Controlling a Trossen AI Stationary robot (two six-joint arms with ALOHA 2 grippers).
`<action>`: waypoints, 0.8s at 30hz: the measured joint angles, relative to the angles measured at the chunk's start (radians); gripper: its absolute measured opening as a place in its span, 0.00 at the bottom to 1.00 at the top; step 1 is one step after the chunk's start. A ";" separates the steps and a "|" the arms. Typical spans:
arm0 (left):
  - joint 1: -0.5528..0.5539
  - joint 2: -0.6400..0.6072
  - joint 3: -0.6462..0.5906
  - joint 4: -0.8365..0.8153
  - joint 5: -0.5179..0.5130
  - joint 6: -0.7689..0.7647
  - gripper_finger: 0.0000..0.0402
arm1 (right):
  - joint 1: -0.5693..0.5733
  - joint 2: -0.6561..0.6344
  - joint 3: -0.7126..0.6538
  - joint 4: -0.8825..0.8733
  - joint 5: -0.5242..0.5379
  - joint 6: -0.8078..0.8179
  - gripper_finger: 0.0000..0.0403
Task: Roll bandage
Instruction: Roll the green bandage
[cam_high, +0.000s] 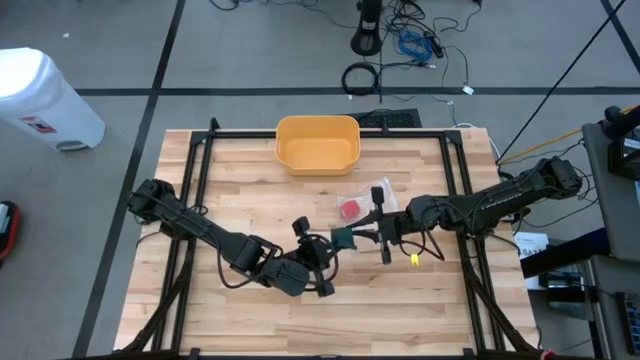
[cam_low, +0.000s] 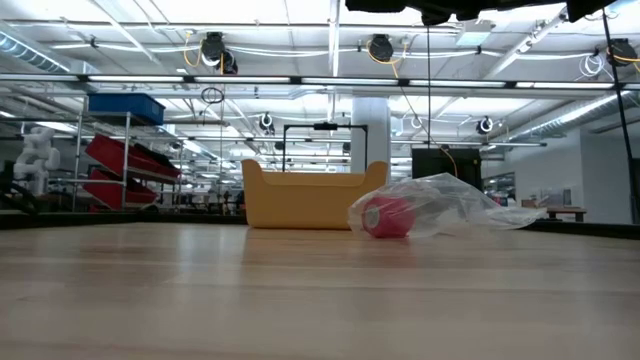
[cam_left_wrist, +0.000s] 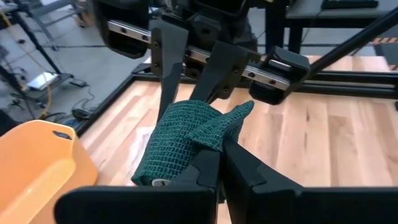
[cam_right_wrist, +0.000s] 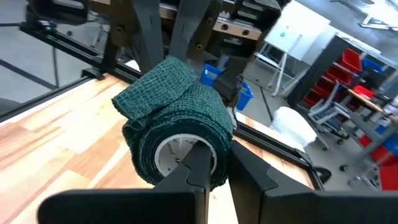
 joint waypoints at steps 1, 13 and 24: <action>0.000 0.000 0.000 0.000 -0.007 0.000 0.04 | 0.000 0.000 0.000 0.000 0.016 0.005 0.08; -0.003 0.000 0.000 0.015 -0.083 0.008 0.04 | 0.001 0.000 0.000 -0.001 0.075 0.049 0.08; -0.006 0.000 0.000 -0.002 -0.114 0.005 0.04 | 0.000 0.000 0.000 -0.001 0.034 0.058 0.08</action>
